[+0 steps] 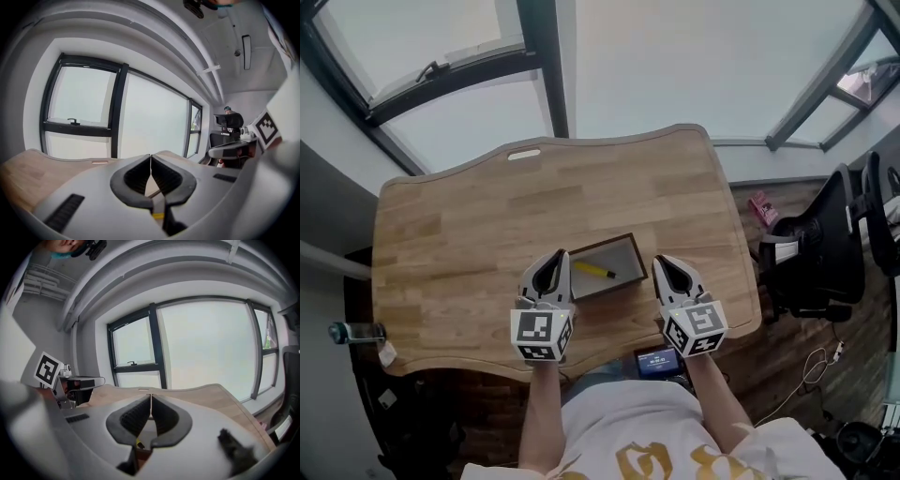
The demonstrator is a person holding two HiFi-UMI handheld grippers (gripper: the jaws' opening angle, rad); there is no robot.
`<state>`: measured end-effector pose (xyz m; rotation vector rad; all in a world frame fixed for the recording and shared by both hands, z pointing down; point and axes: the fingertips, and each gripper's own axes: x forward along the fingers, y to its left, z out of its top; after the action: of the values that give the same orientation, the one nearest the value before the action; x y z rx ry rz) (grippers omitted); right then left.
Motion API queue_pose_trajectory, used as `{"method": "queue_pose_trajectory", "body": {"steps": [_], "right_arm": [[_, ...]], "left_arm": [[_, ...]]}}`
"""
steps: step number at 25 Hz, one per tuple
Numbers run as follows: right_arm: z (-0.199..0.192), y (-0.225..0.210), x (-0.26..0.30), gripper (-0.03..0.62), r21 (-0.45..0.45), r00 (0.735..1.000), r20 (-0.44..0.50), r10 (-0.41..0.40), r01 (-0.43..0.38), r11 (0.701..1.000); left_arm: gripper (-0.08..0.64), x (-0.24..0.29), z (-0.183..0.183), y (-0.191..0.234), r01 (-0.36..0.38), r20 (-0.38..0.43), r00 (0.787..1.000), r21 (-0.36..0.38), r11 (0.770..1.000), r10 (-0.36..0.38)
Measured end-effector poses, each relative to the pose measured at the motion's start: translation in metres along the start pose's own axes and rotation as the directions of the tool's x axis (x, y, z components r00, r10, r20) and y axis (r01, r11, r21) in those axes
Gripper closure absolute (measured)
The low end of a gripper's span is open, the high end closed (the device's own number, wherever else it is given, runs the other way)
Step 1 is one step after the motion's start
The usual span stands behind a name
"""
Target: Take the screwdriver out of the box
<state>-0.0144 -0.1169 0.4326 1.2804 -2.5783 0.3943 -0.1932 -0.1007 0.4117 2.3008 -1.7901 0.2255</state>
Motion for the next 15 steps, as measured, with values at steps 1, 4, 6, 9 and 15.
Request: {"method": "queue_pose_trajectory", "body": {"steps": [1, 4, 6, 9, 15], "right_arm": [[0.002, -0.001, 0.000, 0.560, -0.002, 1.000, 0.007, -0.005, 0.005, 1.000], [0.005, -0.006, 0.001, 0.560, -0.006, 1.000, 0.015, -0.023, 0.023, 1.000], [0.004, -0.007, 0.002, 0.560, -0.002, 0.999, 0.014, -0.028, 0.028, 1.000], [0.003, -0.005, 0.003, 0.560, 0.001, 1.000, 0.017, -0.025, 0.025, 1.000], [0.007, -0.005, 0.013, 0.560, -0.011, 1.000, 0.023, -0.007, 0.007, 1.000]], "left_arm": [[0.546, 0.002, 0.002, 0.000, 0.006, 0.008, 1.000, -0.003, 1.000, -0.006], [0.546, 0.008, 0.002, 0.000, 0.024, 0.001, 1.000, 0.003, 1.000, -0.024], [0.546, 0.008, 0.000, 0.000, 0.028, -0.009, 1.000, 0.011, 1.000, -0.028], [0.546, 0.006, 0.001, 0.002, 0.026, -0.015, 1.000, 0.020, 0.999, -0.026], [0.546, 0.013, 0.007, 0.008, 0.028, -0.016, 0.999, 0.035, 0.999, -0.027]]}}
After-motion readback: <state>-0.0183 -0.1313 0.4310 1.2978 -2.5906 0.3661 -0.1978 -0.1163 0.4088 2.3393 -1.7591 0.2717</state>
